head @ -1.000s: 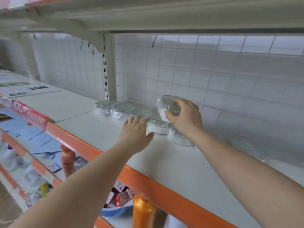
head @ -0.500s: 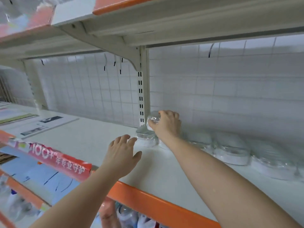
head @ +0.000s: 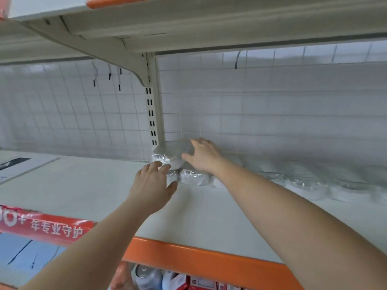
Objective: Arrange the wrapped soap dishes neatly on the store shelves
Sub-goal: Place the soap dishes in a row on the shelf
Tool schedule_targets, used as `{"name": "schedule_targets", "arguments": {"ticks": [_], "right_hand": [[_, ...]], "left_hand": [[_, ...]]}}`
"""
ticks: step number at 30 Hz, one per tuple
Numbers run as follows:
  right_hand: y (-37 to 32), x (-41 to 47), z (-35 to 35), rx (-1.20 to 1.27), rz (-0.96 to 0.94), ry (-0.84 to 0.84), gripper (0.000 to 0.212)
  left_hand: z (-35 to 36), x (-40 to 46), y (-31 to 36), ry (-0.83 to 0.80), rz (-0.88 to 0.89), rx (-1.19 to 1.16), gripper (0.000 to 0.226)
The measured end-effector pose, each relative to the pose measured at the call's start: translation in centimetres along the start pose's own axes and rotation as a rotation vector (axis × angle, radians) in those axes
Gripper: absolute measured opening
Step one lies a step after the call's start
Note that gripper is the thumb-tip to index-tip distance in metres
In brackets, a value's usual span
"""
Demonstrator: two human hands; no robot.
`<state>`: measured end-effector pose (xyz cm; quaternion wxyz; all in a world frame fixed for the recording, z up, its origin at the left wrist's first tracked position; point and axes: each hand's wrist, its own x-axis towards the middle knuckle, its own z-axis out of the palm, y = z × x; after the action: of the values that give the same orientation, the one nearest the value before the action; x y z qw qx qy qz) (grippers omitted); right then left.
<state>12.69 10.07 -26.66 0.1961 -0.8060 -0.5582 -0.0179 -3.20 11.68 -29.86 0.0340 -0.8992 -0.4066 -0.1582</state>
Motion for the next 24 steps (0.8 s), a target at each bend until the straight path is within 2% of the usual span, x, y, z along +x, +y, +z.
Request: {"name": "schedule_targets", "arguments": {"ticks": [4, 9, 13, 18, 24], "right_hand": [[8.4, -6.6, -5.2, -0.126, 0.161, -0.025, 0.055], [19.8, -20.0, -14.2, -0.225, 0.402, 0.015, 0.057], [27.7, -34.0, -21.4, -0.274, 0.562, 0.049, 0.065], [35.5, -51.4, -29.3, -0.321, 0.757, 0.136, 0.065], [43.0, -65.1, -36.4, -0.309, 0.910, 0.214, 0.066]], "left_hand": [[-0.8, 0.0, 8.5, -0.011, 0.119, -0.052, 0.055], [-2.5, -3.5, 24.6, -0.015, 0.370, -0.157, 0.055], [-3.9, -9.7, 39.0, -0.004, 0.569, -0.221, 0.056], [-6.7, -19.3, 56.7, 0.013, 0.820, -0.296, 0.059], [-9.7, -26.2, 72.3, 0.015, 1.007, -0.337, 0.060]]}}
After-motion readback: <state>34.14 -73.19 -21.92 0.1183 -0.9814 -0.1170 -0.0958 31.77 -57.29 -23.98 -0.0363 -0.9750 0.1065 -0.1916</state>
